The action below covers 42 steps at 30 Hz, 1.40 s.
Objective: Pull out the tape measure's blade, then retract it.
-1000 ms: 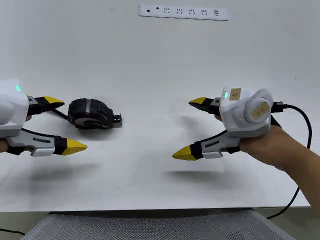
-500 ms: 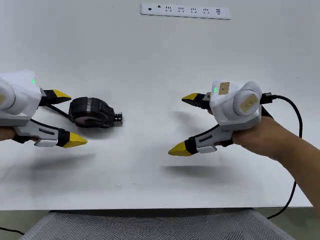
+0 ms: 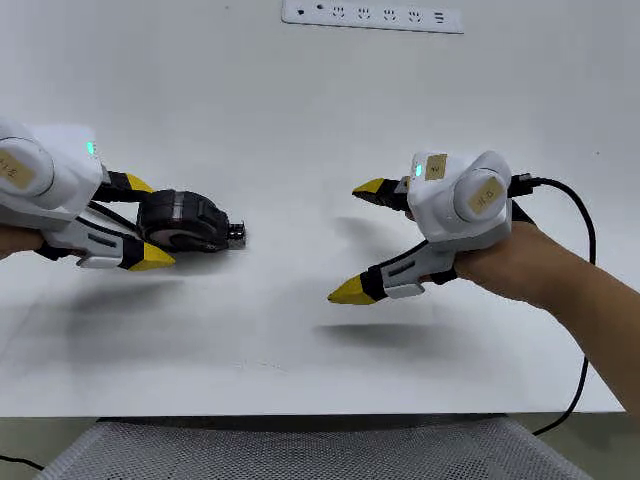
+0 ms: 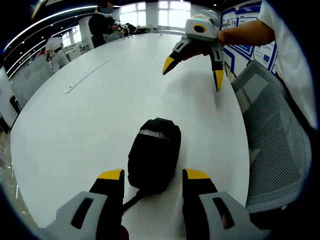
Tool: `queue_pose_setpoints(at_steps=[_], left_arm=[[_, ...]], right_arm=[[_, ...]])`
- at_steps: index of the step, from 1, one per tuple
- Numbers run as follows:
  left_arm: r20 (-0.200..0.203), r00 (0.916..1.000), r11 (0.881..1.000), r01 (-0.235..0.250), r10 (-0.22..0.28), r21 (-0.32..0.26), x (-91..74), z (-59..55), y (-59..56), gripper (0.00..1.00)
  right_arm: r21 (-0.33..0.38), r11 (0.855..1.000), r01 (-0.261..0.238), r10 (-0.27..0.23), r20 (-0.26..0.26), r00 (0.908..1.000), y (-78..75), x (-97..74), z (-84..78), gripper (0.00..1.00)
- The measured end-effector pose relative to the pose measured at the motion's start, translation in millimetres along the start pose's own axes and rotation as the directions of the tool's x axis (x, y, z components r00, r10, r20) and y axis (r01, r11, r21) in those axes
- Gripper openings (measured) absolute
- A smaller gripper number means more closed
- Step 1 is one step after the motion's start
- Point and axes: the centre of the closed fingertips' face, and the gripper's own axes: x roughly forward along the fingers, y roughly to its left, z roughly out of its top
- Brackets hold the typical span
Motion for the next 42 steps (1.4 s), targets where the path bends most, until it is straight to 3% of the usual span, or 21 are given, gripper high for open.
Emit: queue_pose_setpoints(at_steps=[10, 26, 30, 42], left_arm=[[-0.012, 0.9999, 1.000, 0.005, -0.004, 0.025, 5.6, -2.2, 6.9, 0.33], [-0.018, 0.9993, 0.997, 0.034, -0.033, 0.072, 8.2, -3.9, 3.5, 0.27], [-0.019, 0.9988, 0.994, 0.047, -0.045, 0.103, 8.4, -3.4, 4.9, 0.27], [-0.020, 0.9987, 0.995, 0.049, -0.047, 0.086, 9.1, -3.5, 4.4, 0.27]], right_arm=[[0.003, 1.000, -0.011, 0.011, 0.008, 0.9999, 1.2, 6.2, -0.7, 0.76], [-0.004, 1.000, -0.010, 0.010, 0.040, 0.9991, 1.4, 19.2, 7.5, 0.66], [-0.008, 1.000, -0.016, 0.016, 0.056, 0.9983, 1.7, 25.3, 12.9, 0.63], [0.024, 0.999, -0.035, 0.032, 0.123, 0.9919, -4.2, 52.9, 29.8, 0.55]])
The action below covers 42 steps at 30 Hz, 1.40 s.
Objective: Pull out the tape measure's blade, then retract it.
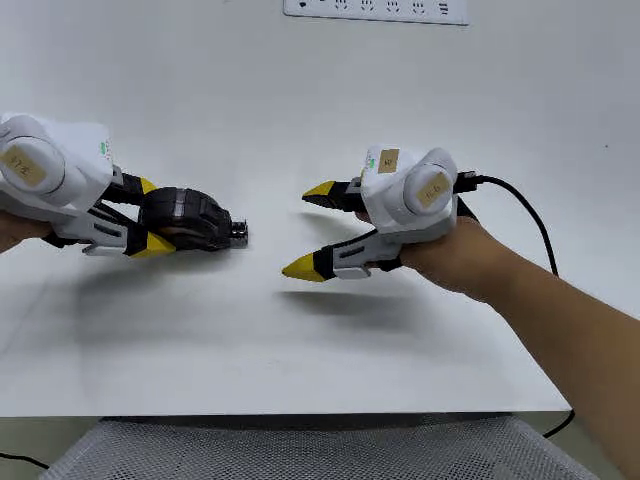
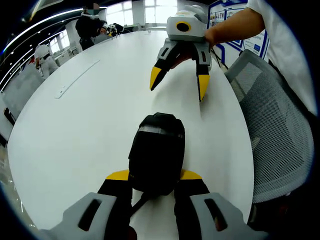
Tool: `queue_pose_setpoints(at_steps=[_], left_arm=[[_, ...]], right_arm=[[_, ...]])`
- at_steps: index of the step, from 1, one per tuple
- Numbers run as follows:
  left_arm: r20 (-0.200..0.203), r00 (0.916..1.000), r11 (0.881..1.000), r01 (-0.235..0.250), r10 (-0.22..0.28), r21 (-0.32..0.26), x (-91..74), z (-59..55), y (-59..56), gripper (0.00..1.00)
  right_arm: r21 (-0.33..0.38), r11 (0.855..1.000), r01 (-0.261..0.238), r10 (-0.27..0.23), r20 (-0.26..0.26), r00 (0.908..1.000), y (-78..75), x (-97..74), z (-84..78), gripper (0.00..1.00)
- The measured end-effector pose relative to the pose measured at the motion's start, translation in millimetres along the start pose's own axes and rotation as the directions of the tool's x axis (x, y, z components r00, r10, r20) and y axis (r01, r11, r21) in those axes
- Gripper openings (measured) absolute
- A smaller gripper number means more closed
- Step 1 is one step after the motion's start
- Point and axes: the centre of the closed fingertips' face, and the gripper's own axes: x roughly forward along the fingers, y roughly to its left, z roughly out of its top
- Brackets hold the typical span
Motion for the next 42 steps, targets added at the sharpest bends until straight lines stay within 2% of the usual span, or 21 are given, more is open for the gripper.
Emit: queue_pose_setpoints(at_steps=[2, 7, 10, 14, 17, 23, 32, 42], left_arm=[[-0.002, 1.0000, 1.000, 0.000, 0.000, -0.003, 0.1, 0.0, -0.2, 0.27], [0.004, 1.0000, 1.000, -0.003, 0.003, -0.019, 0.2, 0.0, -0.4, 0.27], [0.005, 1.0000, 1.000, -0.005, 0.005, -0.016, 0.1, -0.1, -0.7, 0.27], [0.010, 0.9999, 1.000, -0.006, 0.006, -0.022, 0.3, 0.1, -1.0, 0.27], [0.010, 0.9999, 1.000, -0.005, 0.006, -0.025, 0.5, 0.3, -1.3, 0.27], [0.009, 1.0000, 1.000, 0.003, -0.003, -0.028, 0.8, 0.4, -0.6, 0.27], [0.012, 0.9999, 1.000, 0.005, -0.005, -0.029, 0.7, 0.1, -1.2, 0.27], [0.015, 0.9999, 0.999, 0.006, -0.005, -0.033, 0.6, 0.1, -1.1, 0.27]], right_arm=[[0.014, 1.000, -0.002, 0.002, 0.022, 0.9997, -2.8, 6.2, 3.4, 0.54], [0.014, 1.000, -0.009, 0.009, 0.029, 0.9995, -3.4, 20.3, 4.3, 0.50], [0.022, 1.000, -0.011, 0.010, 0.050, 0.9987, -4.6, 25.0, 7.0, 0.47], [0.014, 1.000, -0.008, 0.007, 0.047, 0.9989, -6.7, 32.1, 6.1, 0.44], [-0.002, 1.000, -0.011, 0.011, 0.063, 0.9980, -6.9, 36.1, 13.2, 0.38], [-0.063, 0.998, -0.025, 0.029, 0.050, 0.9984, -5.4, 46.6, 17.1, 0.30], [-0.091, 0.994, -0.060, 0.064, 0.043, 0.9970, -0.8, 56.3, 19.0, 0.24], [-0.123, 0.990, -0.073, 0.078, 0.033, 0.9964, 1.5, 59.8, 16.4, 0.17]])
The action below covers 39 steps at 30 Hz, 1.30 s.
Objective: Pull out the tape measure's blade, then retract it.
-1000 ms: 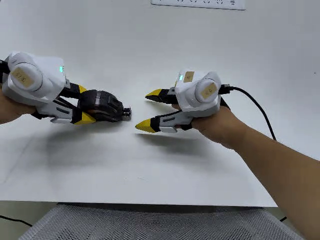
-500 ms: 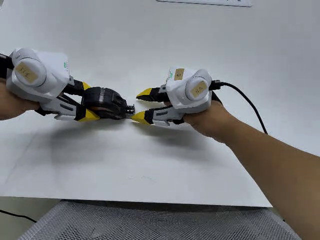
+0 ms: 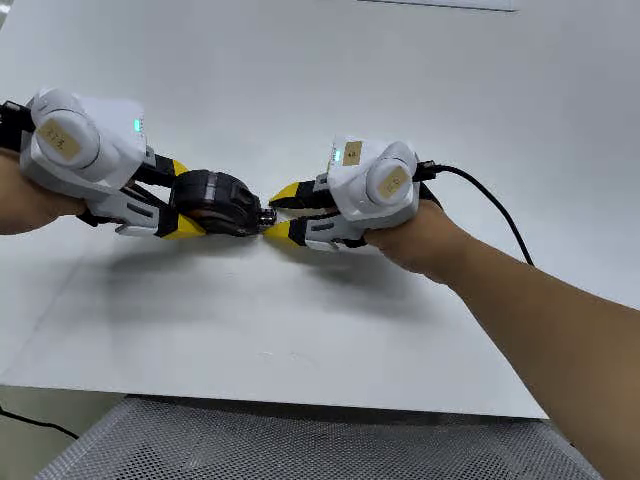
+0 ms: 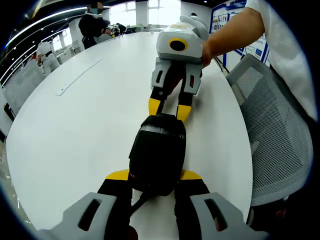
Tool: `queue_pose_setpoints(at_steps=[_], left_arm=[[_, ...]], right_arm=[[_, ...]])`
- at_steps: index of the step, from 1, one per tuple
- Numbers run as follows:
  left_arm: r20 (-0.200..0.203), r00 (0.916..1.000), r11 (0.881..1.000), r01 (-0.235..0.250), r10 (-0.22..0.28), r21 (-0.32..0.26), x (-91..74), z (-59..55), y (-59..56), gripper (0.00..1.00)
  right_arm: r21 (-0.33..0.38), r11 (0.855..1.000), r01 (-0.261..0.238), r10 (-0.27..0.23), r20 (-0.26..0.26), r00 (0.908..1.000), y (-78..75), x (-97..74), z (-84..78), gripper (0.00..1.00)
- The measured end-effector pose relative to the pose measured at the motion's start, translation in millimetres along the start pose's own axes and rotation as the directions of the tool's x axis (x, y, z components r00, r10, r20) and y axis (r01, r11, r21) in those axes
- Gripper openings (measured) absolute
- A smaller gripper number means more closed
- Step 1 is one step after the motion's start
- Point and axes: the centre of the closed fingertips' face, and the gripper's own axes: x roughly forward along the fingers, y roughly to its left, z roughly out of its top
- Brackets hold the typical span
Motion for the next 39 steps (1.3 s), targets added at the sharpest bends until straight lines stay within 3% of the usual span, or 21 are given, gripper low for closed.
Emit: queue_pose_setpoints(at_steps=[10, 39], left_arm=[[0.005, 1.0000, 1.000, 0.002, -0.002, 0.001, 0.2, 0.4, 0.4, 0.27], [0.006, 1.0000, 1.000, -0.002, 0.001, 0.022, -0.6, 0.3, 0.2, 0.26]], right_arm=[[-0.054, 0.998, -0.015, 0.015, 0.006, 0.9999, 0.8, 6.1, -1.2, 0.12], [-0.059, 0.998, -0.021, 0.021, -0.002, 0.9998, 1.4, 0.9, -2.8, 0.08]])
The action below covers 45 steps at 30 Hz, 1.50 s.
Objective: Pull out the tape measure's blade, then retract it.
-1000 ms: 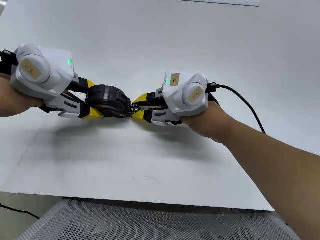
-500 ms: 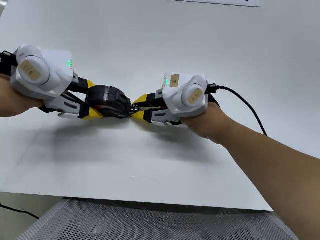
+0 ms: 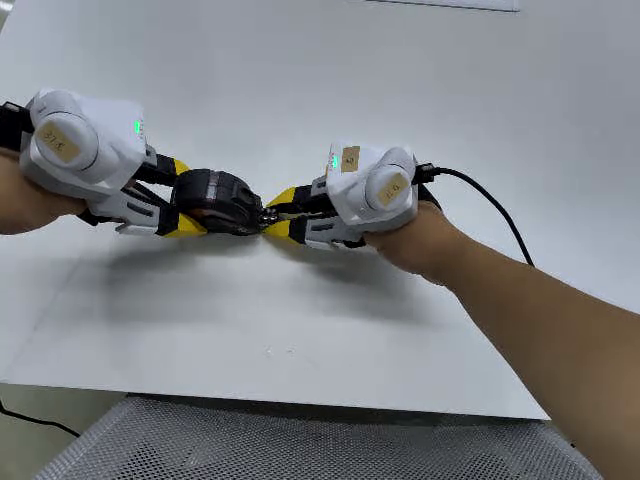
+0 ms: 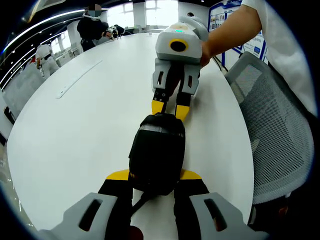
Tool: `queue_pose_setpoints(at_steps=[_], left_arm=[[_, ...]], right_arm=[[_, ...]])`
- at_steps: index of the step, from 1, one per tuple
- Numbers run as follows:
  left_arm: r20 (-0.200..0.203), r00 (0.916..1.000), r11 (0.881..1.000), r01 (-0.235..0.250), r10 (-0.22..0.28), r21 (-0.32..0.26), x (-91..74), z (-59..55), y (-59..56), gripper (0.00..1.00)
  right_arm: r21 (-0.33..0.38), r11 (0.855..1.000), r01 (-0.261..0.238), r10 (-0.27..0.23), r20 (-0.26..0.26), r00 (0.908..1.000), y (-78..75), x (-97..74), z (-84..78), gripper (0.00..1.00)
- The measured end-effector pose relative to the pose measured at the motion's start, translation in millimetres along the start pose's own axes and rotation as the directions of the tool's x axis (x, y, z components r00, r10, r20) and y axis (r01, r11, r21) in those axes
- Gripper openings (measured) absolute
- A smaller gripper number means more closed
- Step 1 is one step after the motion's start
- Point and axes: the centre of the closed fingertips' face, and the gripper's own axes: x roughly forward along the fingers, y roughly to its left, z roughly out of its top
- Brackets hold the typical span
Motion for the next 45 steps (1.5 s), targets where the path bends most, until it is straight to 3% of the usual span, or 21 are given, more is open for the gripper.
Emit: queue_pose_setpoints(at_steps=[10, 45], left_arm=[[0.001, 1.0000, 1.000, -0.003, 0.003, -0.004, -0.2, -1.1, 1.1, 0.26], [0.003, 0.9999, 1.000, -0.010, 0.010, -0.013, 0.1, -0.3, -0.8, 0.26]], right_arm=[[-0.001, 1.000, 0.006, -0.006, -0.002, 1.0000, -0.4, -3.1, -1.3, 0.08], [0.021, 0.999, 0.042, -0.040, -0.056, 0.9976, 1.3, -45.8, -24.9, 0.08]])
